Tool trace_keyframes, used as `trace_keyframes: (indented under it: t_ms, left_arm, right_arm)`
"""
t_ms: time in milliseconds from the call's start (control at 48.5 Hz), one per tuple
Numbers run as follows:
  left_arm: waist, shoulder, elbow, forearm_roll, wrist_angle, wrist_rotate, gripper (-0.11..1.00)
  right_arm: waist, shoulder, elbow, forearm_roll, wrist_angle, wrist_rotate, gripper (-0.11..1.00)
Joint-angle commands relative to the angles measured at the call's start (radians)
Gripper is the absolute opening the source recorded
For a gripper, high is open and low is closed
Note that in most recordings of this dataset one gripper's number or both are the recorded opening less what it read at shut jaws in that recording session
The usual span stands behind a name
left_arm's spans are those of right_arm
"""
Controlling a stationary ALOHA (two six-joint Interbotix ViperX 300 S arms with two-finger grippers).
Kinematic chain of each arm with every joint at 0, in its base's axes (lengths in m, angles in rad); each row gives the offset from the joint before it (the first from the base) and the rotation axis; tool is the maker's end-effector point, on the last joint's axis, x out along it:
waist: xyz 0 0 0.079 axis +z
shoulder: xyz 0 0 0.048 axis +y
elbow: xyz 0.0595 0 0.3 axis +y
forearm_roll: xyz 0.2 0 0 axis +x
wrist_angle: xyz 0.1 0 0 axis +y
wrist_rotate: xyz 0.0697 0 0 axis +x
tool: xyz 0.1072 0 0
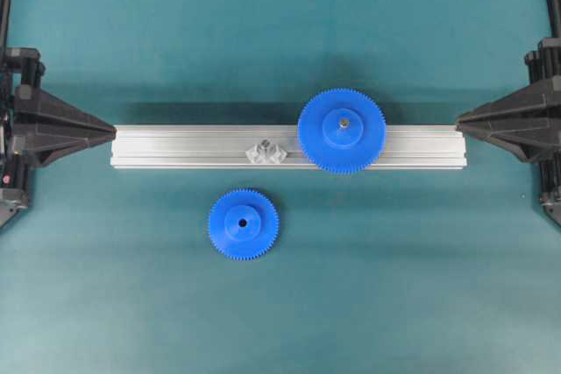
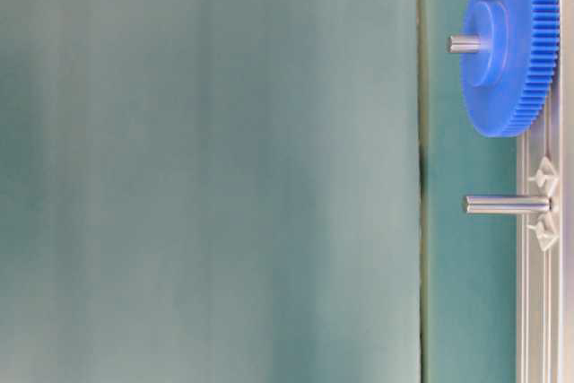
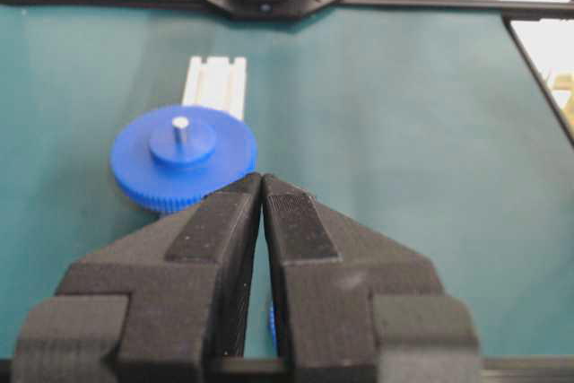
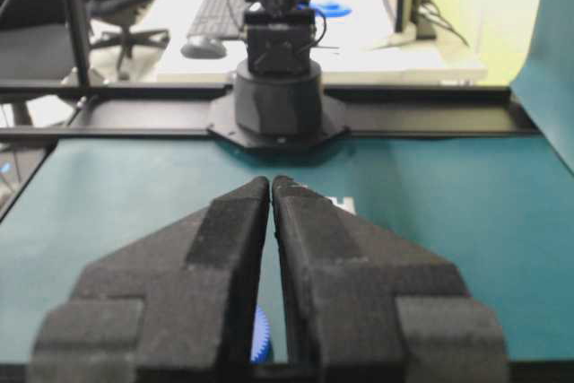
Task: Find the location of the shaft and insert the small gear.
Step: 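Move the left gripper toward the loose small blue gear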
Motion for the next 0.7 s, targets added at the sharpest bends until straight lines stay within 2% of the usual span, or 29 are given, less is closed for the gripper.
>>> trace_keyframes:
  t_ms: [0, 124, 248, 475, 681]
  left_arm:
    - [0.003, 0.014, -0.023, 0.012, 0.012, -0.021, 0.11]
    - [-0.002, 0.046, -0.063, 0.012, 0.071, -0.041, -0.01]
    - [-0.028, 0.118, -0.121, 0.012, 0.140, -0.046, -0.01]
    - [-0.075, 0.287, -0.216, 0.012, 0.213, -0.055, -0.01]
    - [-0.089, 0.416, -0.270, 0.012, 0.272, -0.103, -0.01]
  right_arm:
    - [0.000, 0.003, -0.017, 0.003, 0.002, -0.005, 0.16]
    - [0.000, -0.014, -0.018, 0.014, 0.092, 0.003, 0.08]
    - [0.000, -0.034, -0.037, 0.014, 0.221, 0.011, 0.04]
    - [-0.005, -0.041, -0.061, 0.014, 0.383, 0.014, 0.04]
    - [-0.005, -0.041, -0.072, 0.023, 0.528, 0.014, 0.04]
